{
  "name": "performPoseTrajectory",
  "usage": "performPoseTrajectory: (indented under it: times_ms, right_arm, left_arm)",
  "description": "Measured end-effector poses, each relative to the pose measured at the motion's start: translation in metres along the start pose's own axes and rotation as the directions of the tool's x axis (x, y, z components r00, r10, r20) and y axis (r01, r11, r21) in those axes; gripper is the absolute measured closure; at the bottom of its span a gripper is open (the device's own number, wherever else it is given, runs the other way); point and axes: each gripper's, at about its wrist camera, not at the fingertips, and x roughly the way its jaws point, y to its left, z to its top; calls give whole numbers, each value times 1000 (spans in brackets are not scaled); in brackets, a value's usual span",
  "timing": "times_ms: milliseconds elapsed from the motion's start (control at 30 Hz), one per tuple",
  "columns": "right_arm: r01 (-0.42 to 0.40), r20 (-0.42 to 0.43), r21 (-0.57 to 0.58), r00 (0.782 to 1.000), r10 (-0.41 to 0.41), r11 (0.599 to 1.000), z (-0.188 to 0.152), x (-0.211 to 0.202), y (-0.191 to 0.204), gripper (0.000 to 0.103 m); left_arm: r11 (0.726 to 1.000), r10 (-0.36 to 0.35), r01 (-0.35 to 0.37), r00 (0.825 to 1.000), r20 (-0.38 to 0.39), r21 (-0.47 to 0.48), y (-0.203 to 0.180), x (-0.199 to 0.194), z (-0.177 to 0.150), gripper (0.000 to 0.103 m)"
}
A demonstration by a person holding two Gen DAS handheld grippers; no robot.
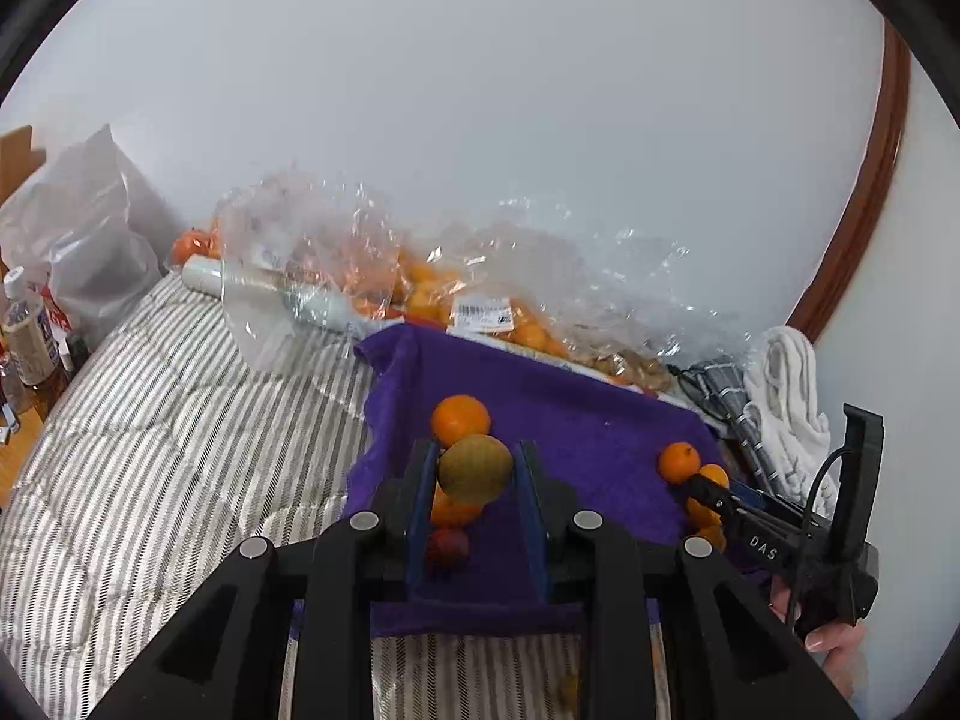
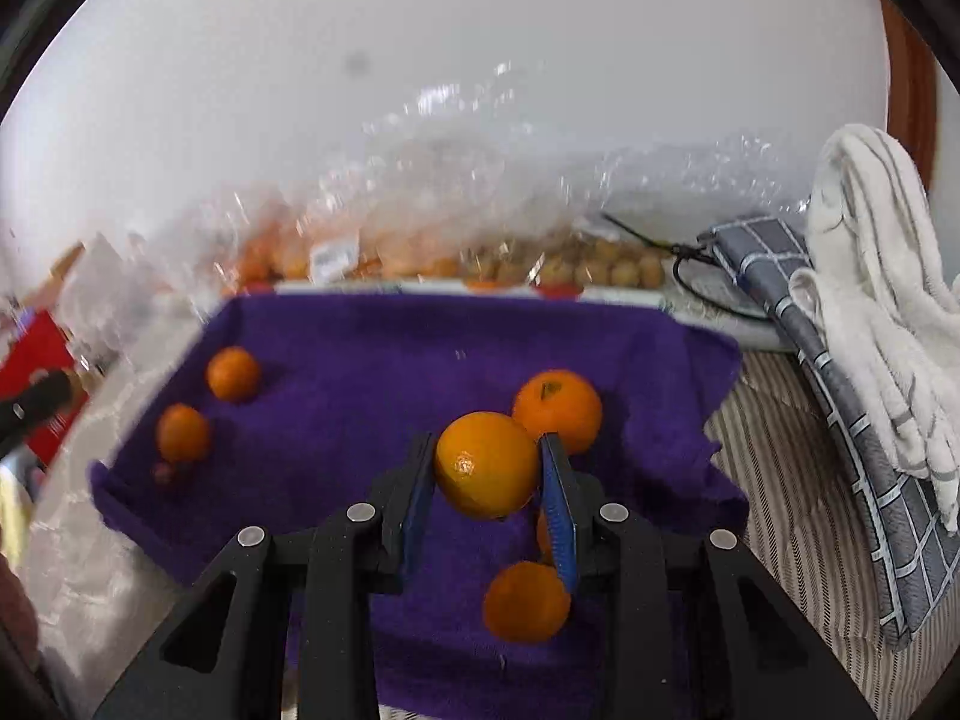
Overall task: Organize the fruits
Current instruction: 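Carry both held fruits up and over the purple towel with both tools, then lower the fruits onto the towel and open both tools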
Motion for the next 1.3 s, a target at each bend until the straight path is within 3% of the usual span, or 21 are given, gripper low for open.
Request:
performPoseTrajectory:
  times_ms: [133, 533, 733, 800, 1067, 1300]
  right_arm:
    - [21, -40, -20, 999, -22, 1000, -5, 12, 2, 69]
    - [23, -31, -63, 999, -25, 998, -14, -3, 5, 67]
    - [40, 8, -28, 999, -39, 999, -12, -19, -7, 60]
    - [27, 24, -8, 999, -27, 1000, -11, -24, -11, 55]
    - [54, 15, 43, 998, -55, 998, -14, -18, -22, 55]
    - [68, 35, 21, 997, -69, 997, -17, -20, -17, 55]
  left_arm:
    - [1000, -7, 7, 998, -56, -16, 3, 17, -4, 78]
    - [999, -3, 9, 987, -160, 34, -27, 46, -7, 78]
    - [997, 49, -39, 986, -162, 65, -27, 53, -18, 78]
    - [998, 33, -23, 981, -189, 54, -26, 57, -21, 78]
    - [998, 38, -28, 977, -212, 49, -23, 62, -25, 78]
    - [997, 58, -45, 975, -213, 62, -23, 64, -27, 78]
